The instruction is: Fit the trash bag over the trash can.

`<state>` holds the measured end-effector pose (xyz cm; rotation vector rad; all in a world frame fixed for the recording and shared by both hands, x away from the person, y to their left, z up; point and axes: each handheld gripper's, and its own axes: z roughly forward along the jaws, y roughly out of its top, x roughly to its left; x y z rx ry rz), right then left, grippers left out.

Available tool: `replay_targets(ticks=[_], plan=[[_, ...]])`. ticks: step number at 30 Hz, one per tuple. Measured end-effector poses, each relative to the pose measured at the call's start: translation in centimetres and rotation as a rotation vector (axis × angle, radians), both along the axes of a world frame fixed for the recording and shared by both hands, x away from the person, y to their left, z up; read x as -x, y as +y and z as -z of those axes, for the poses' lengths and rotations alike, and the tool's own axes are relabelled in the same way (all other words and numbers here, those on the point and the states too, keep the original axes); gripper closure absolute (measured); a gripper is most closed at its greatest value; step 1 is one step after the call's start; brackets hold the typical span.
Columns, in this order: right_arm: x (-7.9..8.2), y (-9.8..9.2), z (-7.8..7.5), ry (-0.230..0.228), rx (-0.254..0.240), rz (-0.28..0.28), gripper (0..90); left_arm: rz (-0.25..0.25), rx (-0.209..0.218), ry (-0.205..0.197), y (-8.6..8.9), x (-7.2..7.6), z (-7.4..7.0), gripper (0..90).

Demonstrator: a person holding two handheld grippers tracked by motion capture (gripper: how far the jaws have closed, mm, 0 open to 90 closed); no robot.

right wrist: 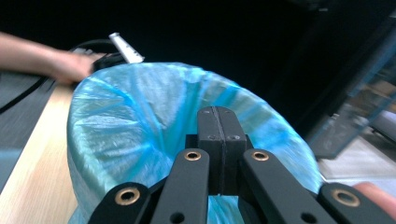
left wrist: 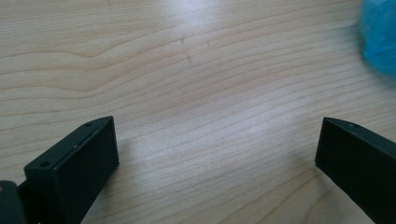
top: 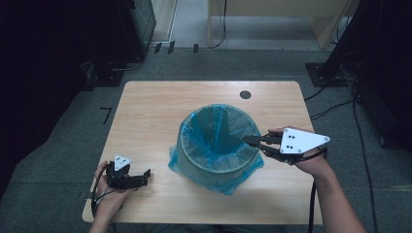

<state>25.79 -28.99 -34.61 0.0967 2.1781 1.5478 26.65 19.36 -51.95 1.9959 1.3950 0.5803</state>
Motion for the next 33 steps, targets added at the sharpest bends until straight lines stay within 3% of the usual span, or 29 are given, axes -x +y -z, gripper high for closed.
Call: replay_targets(ticks=[7,11,16,25,31,33], plan=[[-1.4,2.9,-1.7,-0.025,0.047,-0.136,90.0,-0.007,-0.004,0.001,-0.2,0.0,0.0,0.0],[-2.2,5.1,-2.8,-0.055,0.12,-0.225,90.0,-0.018,-0.004,0.001,-0.3,0.0,0.0,0.0],[-2.8,8.0,-3.3,-0.056,0.215,-0.317,90.0,-0.018,-0.003,0.001,-0.3,0.0,0.0,0.0],[-3.4,12.8,-1.3,-0.027,0.432,-0.459,90.0,-0.017,-0.003,0.001,-0.3,0.0,0.0,0.0],[-4.2,14.8,1.3,0.013,0.624,-0.48,90.0,-0.016,-0.004,0.002,-0.3,0.0,0.0,0.0],[-4.4,15.1,1.7,0.028,0.645,-0.483,90.0,-0.017,-0.003,0.001,-0.3,0.0,0.0,0.0]])
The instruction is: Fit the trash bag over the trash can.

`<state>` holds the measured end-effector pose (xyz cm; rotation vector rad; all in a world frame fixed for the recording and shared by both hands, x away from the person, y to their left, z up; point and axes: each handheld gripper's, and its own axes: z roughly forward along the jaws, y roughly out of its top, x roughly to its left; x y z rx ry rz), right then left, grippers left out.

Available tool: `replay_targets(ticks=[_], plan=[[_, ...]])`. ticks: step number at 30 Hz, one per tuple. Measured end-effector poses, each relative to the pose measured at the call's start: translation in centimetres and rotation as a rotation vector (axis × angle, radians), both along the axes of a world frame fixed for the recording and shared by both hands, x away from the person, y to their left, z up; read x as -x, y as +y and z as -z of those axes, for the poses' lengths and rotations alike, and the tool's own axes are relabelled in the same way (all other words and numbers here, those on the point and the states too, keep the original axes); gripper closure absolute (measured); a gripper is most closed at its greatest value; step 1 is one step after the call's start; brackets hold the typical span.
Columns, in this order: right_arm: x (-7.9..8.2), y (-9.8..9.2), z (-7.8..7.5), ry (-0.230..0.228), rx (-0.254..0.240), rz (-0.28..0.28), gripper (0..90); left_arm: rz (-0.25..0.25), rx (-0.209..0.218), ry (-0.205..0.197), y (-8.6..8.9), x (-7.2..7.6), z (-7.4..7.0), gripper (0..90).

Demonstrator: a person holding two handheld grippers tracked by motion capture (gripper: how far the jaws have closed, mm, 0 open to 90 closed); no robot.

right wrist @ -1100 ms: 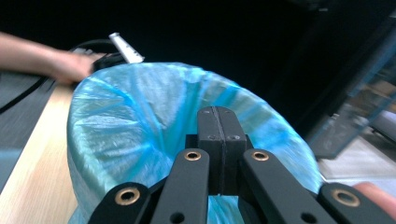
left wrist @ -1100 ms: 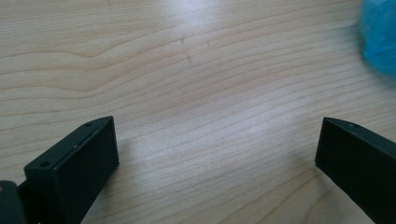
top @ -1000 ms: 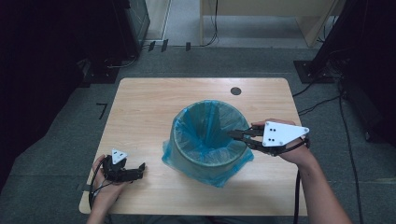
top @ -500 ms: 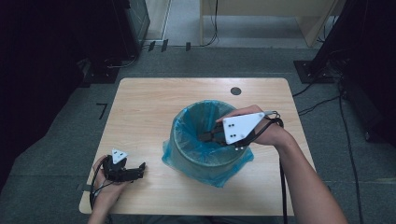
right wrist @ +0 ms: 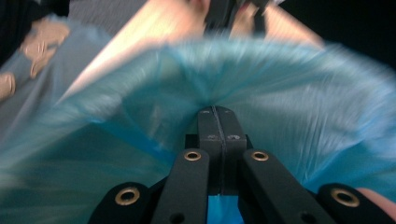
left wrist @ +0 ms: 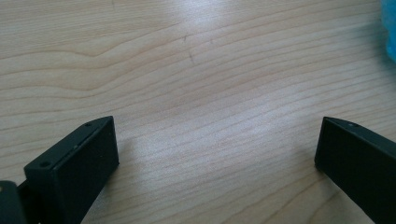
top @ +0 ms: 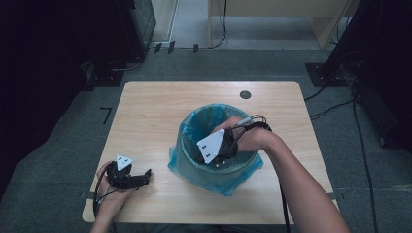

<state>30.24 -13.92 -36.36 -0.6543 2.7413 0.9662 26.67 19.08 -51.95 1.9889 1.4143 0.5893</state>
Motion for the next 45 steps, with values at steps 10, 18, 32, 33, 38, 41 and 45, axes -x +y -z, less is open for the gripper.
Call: replay_targets(ticks=[10,18,32,33,38,41,45], plan=[[-1.5,1.7,3.5,0.078,0.191,-0.047,90.0,0.0,0.001,0.0,0.0,0.0,0.0,0.0],[-0.6,1.1,0.2,0.016,0.127,-0.075,90.0,0.0,0.001,0.0,0.0,0.0,0.0,0.0],[1.5,-4.2,-3.6,-0.002,0.174,-0.086,90.0,0.0,-0.002,0.001,0.0,-0.1,0.0,0.0],[1.7,-4.4,-3.4,-0.006,0.178,-0.089,90.0,-0.001,-0.002,0.001,0.0,-0.1,0.0,0.0],[2.0,-5.2,-3.3,-0.012,0.143,-0.068,90.0,-0.002,-0.001,0.001,0.0,-0.1,0.0,0.0],[2.3,-5.9,-3.9,-0.022,0.094,-0.061,90.0,-0.002,-0.002,0.001,0.0,-0.1,0.0,0.0],[2.8,-7.1,-4.9,-0.034,0.041,-0.029,90.0,-0.007,0.001,-0.001,-0.1,-0.1,0.0,0.0]])
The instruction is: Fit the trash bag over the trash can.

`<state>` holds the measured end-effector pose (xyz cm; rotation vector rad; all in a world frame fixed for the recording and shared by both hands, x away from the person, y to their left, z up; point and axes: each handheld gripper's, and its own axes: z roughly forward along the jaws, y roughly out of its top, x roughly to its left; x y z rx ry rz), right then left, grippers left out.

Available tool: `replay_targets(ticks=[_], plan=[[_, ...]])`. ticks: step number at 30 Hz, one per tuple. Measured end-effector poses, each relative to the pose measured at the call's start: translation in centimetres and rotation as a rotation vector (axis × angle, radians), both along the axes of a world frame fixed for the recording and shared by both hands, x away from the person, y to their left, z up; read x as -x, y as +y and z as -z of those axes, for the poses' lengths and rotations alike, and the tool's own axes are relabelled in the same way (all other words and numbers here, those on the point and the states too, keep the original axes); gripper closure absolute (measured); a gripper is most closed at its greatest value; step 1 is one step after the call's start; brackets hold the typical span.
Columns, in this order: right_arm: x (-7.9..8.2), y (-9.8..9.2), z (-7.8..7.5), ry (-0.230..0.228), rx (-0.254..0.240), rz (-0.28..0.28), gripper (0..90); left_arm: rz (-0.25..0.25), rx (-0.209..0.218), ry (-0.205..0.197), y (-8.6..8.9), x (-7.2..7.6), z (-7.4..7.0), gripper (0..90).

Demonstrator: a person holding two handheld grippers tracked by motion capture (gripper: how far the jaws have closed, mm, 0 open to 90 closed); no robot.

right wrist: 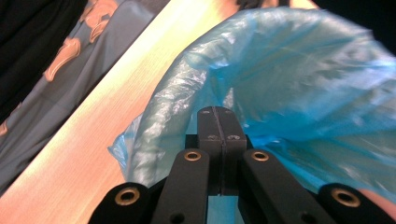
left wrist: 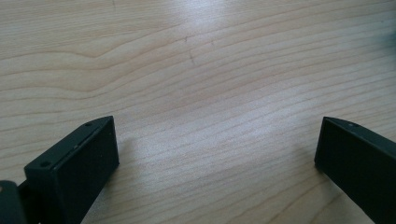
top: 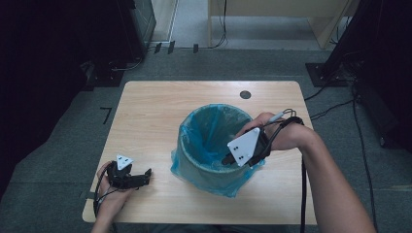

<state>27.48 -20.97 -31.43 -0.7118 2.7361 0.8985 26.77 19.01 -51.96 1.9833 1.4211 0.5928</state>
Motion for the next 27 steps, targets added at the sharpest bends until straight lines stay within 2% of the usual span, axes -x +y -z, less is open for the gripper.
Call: replay_targets(ticks=[4,14,20,27], plan=[[0.5,-1.4,-0.7,-0.004,-0.039,0.017,90.0,-0.002,0.0,0.0,0.0,0.0,0.0,0.0],[2.4,-4.2,-1.4,-0.008,-0.088,0.036,90.0,-0.003,-0.001,0.001,0.0,-0.1,0.0,0.0],[3.4,-5.5,-0.7,0.002,-0.113,0.055,90.0,-0.003,-0.001,0.001,0.0,-0.1,0.0,0.0],[4.0,-7.5,1.1,0.038,-0.137,0.09,90.0,-0.003,-0.001,0.0,0.0,-0.1,0.0,0.0]])
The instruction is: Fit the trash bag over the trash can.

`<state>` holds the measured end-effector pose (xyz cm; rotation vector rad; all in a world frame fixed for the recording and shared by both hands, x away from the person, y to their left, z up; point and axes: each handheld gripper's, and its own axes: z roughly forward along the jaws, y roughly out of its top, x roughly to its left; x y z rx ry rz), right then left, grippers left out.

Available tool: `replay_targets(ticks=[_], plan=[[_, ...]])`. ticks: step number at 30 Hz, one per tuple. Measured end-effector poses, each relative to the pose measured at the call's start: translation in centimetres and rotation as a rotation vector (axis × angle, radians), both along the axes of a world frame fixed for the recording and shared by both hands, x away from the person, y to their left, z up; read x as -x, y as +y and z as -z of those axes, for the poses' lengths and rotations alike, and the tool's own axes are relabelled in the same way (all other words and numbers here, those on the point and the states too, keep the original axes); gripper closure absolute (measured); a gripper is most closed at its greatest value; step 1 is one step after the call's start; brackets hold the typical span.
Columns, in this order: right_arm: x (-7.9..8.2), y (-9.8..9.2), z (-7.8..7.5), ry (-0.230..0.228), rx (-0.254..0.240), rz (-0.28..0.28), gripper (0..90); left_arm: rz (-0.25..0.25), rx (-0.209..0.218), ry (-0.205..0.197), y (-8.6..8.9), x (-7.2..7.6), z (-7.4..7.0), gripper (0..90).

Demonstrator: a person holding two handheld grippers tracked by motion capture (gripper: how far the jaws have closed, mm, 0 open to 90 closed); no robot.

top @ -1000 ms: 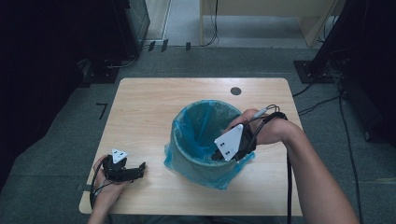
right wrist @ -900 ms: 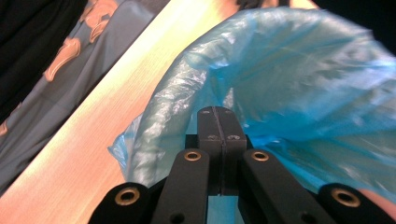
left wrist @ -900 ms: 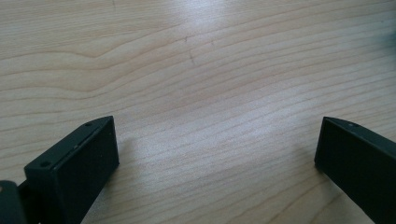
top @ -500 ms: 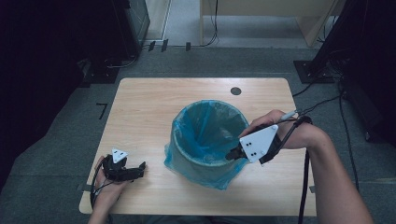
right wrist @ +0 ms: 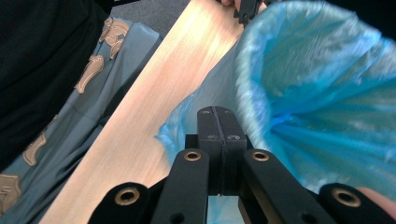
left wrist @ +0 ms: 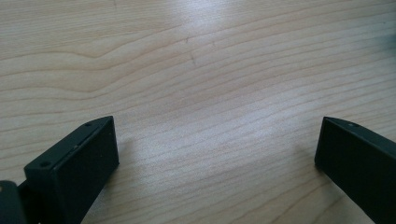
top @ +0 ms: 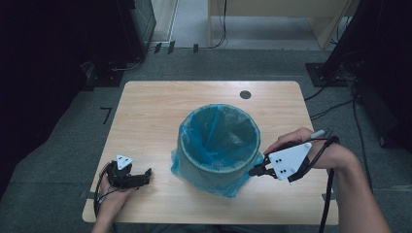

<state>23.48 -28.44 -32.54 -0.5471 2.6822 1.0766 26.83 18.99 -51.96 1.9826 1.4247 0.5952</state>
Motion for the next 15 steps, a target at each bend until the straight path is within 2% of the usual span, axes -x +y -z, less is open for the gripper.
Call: replay_targets(ticks=[7,11,15], plan=[[0.1,-1.4,2.2,0.057,0.004,0.047,90.0,0.0,0.0,-0.001,0.0,0.0,0.0,0.0],[-0.1,-2.0,3.5,0.142,0.004,0.109,90.0,0.0,0.0,0.0,0.0,0.0,0.0,0.0],[0.0,-2.4,4.8,0.172,0.012,0.143,90.0,0.0,0.0,0.0,0.0,0.0,0.0,0.0]])
